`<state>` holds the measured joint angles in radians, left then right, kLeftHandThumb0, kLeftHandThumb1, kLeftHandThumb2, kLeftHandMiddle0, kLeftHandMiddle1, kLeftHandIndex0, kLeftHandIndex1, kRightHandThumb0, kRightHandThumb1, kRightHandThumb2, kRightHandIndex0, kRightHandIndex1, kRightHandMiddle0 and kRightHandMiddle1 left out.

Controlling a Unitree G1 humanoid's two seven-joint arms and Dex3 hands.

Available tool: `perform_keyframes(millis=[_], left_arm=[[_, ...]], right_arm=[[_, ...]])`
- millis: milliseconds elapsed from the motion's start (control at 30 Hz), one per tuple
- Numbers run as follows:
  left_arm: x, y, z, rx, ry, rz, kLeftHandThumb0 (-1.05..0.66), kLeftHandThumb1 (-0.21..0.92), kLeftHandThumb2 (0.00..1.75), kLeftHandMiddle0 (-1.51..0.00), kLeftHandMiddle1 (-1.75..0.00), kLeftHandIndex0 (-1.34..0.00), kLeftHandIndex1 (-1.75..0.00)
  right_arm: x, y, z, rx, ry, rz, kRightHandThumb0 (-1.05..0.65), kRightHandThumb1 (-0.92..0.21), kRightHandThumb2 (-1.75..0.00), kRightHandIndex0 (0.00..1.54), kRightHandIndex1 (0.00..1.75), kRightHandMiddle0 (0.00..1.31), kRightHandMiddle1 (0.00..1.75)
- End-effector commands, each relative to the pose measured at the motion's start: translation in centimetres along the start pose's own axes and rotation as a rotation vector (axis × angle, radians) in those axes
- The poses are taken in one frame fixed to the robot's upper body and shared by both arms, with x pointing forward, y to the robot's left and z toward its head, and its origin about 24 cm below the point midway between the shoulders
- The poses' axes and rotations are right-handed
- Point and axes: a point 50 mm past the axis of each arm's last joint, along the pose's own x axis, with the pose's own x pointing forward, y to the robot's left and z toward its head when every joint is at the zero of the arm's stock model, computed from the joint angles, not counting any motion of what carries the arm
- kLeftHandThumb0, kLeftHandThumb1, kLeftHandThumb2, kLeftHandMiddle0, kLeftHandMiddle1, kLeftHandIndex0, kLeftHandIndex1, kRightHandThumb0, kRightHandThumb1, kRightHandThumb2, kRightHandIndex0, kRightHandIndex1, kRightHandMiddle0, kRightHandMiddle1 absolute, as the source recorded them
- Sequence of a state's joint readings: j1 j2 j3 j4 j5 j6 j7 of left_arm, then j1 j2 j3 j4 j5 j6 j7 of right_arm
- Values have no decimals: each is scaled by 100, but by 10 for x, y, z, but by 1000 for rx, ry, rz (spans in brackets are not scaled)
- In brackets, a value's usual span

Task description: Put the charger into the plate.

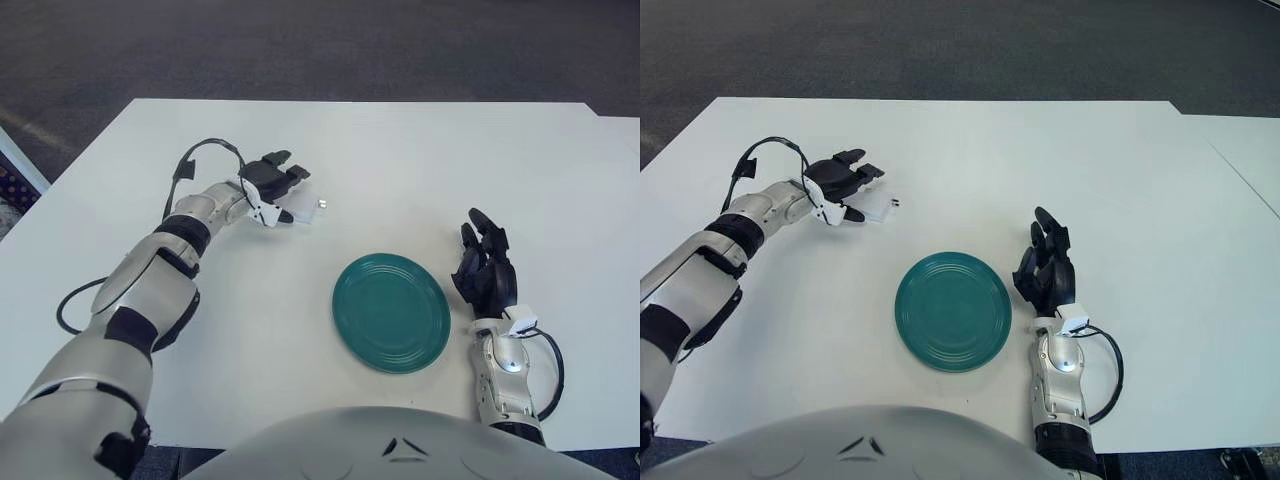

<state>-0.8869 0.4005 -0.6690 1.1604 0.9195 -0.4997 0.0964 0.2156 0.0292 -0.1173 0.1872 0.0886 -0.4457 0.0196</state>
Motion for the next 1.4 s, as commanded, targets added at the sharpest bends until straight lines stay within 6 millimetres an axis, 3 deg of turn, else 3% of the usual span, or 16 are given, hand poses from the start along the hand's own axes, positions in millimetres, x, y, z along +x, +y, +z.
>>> perform_keyframes(millis=[0, 833, 1067, 1100, 1133, 1167, 1200, 1233, 1267, 1367], left_arm=[[4, 4, 1, -13, -2, -51, -105, 92, 44, 0, 0, 0, -59], [6, -14, 17, -39, -87, -260, -105, 92, 39, -11, -2, 0, -81], [7, -21, 21, -64, -88, -291, -104, 92, 37, -22, -5, -1, -91], [7, -23, 21, -68, -85, -298, -104, 92, 40, -30, -9, -4, -98], [7, -23, 22, -69, -83, -302, -104, 92, 41, -26, -46, -6, -113], [8, -24, 22, -68, -78, -301, -104, 92, 42, -23, -62, -6, -119], [8, -25, 22, -67, -75, -299, -101, 92, 42, -32, -103, -12, -139], [8, -25, 23, -66, -73, -297, -98, 92, 42, -38, -129, -15, -152], [9, -26, 23, -60, -67, -279, -97, 92, 42, -40, -138, -17, -156], [9, -30, 23, -39, -49, -209, -81, 92, 34, -63, -165, -43, -170]], right_arm=[[-41, -10, -46, -2, 275, -44, -76, -92, -82, 17, 0, 0, 55], [-45, -10, -44, 5, 269, -40, -78, -92, -80, 16, 0, 0, 55], [-44, -9, -44, 12, 266, -45, -77, -92, -80, 18, 1, 0, 56], [-44, -9, -44, 10, 265, -44, -77, -92, -80, 18, 1, 0, 56], [-44, -9, -44, 8, 265, -44, -77, -92, -80, 18, 1, 0, 56], [-44, -9, -44, 6, 265, -43, -77, -92, -80, 18, 1, 0, 56], [-44, -9, -44, 4, 264, -43, -77, -92, -80, 18, 1, 0, 56], [-44, -9, -44, 4, 264, -43, -77, -92, -80, 18, 0, 0, 56], [-44, -9, -44, 4, 264, -43, -78, -92, -80, 18, 0, 0, 56], [-44, -8, -44, 7, 263, -43, -78, -92, -80, 18, 1, 0, 55]])
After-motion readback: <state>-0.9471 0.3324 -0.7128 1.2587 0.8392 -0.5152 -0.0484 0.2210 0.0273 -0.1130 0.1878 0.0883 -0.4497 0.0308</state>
